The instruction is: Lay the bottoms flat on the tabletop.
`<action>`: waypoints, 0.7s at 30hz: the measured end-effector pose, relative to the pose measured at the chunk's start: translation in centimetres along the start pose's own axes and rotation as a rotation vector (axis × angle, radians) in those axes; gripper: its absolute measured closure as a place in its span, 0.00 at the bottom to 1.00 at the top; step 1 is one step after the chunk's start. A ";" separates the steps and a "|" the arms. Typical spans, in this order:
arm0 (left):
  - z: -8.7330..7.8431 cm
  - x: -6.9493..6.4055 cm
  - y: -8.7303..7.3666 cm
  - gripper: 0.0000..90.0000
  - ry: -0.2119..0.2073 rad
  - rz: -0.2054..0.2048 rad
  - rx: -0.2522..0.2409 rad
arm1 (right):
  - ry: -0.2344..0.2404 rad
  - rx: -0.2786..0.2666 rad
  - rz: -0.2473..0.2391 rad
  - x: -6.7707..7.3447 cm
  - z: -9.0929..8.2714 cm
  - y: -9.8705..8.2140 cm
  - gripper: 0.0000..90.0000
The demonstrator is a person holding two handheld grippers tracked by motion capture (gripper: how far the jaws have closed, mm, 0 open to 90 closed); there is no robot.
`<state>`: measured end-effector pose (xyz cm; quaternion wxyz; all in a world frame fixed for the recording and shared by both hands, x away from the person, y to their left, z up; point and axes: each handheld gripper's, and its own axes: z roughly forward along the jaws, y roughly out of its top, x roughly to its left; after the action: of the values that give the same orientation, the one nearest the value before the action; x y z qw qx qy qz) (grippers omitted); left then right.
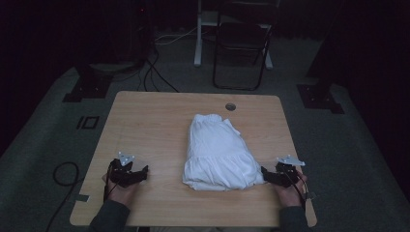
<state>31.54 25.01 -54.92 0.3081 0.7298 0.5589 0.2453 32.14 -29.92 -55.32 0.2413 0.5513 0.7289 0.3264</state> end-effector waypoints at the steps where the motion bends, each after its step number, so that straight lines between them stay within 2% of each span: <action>1: 0.0 0.0 0.0 0.21 -0.003 0.002 -0.001 | 0.000 0.000 0.000 0.0 0.0 0.0 0.24; 4: 0.0 -0.1 0.0 0.21 -0.013 0.011 0.000 | -0.004 0.000 0.002 0.0 0.0 0.0 0.24; 12: -0.2 0.0 -0.1 0.27 -0.005 0.002 -0.010 | -0.002 0.000 0.000 0.0 0.0 0.0 0.24; 15: -0.4 0.2 -0.2 0.40 -0.007 0.000 -0.018 | 0.001 -0.001 -0.003 0.0 0.0 0.0 0.25; 16: -0.6 0.4 -0.2 0.44 -0.016 -0.017 -0.014 | 0.001 -0.003 -0.002 0.0 0.0 0.0 0.26; 21: -1.0 0.4 0.1 0.45 -0.040 -0.029 -0.016 | 0.006 -0.011 -0.009 0.0 -0.1 0.0 0.31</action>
<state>30.97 25.51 -54.13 0.3283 0.7240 0.5611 0.2308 32.09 -29.92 -55.30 0.2438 0.5456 0.7303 0.3310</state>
